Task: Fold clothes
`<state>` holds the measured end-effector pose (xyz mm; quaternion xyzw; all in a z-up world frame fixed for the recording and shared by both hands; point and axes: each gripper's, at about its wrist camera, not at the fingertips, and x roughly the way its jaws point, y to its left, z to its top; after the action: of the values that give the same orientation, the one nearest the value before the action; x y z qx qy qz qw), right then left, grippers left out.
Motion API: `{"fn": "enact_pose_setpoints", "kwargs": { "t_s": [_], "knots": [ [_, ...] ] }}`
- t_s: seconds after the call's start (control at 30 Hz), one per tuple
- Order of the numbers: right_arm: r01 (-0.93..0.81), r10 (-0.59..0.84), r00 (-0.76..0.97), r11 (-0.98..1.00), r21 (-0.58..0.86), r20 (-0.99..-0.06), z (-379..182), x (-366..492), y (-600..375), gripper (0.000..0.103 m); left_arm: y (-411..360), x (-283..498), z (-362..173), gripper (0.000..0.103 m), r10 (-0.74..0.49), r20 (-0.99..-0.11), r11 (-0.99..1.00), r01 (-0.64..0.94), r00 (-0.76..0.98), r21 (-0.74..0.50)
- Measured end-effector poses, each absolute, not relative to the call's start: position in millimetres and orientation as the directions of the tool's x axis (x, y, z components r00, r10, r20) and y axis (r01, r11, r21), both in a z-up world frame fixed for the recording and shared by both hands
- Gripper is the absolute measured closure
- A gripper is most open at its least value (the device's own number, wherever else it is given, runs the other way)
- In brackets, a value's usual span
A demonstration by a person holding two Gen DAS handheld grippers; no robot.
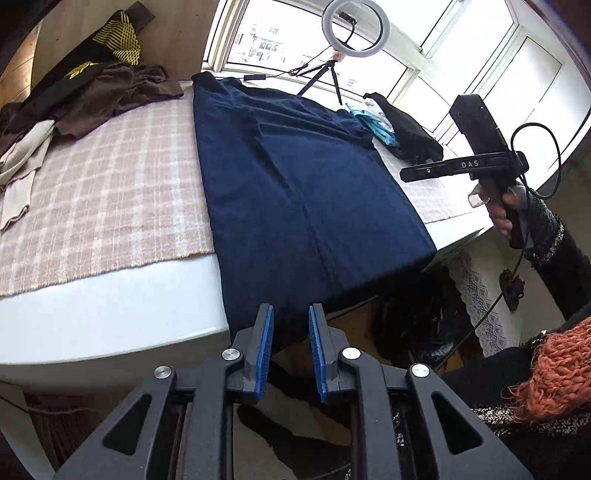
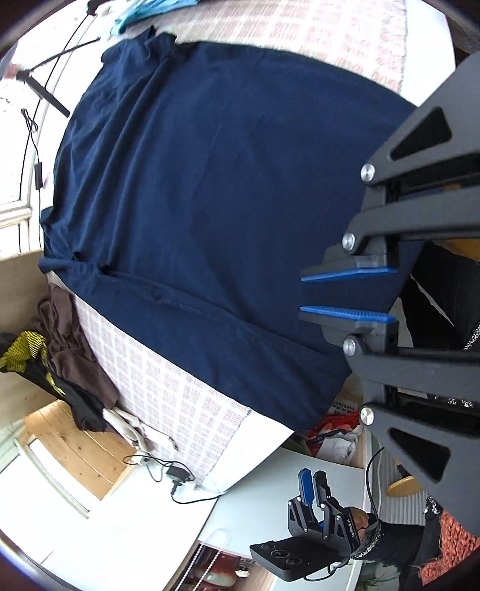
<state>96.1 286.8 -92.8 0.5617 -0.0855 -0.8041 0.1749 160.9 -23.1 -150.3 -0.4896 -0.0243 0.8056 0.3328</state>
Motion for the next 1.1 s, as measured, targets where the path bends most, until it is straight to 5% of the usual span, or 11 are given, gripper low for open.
{"fn": "enact_pose_setpoints", "kwargs": {
  "t_s": [0.03, 0.1, 0.3, 0.47, 0.57, 0.73, 1.1],
  "knots": [
    [0.155, -0.358, -0.342, -0.933, 0.324, -0.869, -84, 99, 300, 0.069, -18, 155, -146, 0.082, 0.563, -0.77, -0.77, -0.53, -0.301, -0.356],
    [0.092, -0.316, -0.407, -0.948, 0.306, -0.857, -67, 104, 326, 0.063, -1, 140, -143, 0.082, 0.559, -0.776, -0.759, -0.559, -0.294, -0.335],
    [0.131, -0.255, -0.493, -0.967, 0.219, -0.832, -14, 59, 380, 0.063, 53, 83, -132, 0.082, 0.525, -0.809, -0.726, -0.636, -0.265, -0.263],
    [0.261, -0.22, -0.553, -0.962, 0.084, -0.803, 45, -25, 389, 0.063, 59, 6, -70, 0.082, 0.468, -0.797, -0.76, -0.635, -0.382, -0.142],
    [0.305, -0.251, -0.57, -0.949, 0.082, -0.782, 67, -90, 401, 0.062, 56, -63, -38, 0.071, 0.399, -0.785, -0.813, -0.579, -0.473, -0.063],
    [0.331, -0.15, -0.56, -0.942, -0.053, -0.815, 13, -198, 406, 0.061, 63, -156, -59, 0.071, 0.273, -0.824, -0.87, -0.493, -0.496, 0.009],
    [0.356, -0.123, -0.379, -0.934, -0.022, -0.917, -144, -335, 406, 0.061, 88, -265, -168, 0.071, 0.236, -0.918, -0.872, -0.486, -0.318, -0.056]
  ]
}}
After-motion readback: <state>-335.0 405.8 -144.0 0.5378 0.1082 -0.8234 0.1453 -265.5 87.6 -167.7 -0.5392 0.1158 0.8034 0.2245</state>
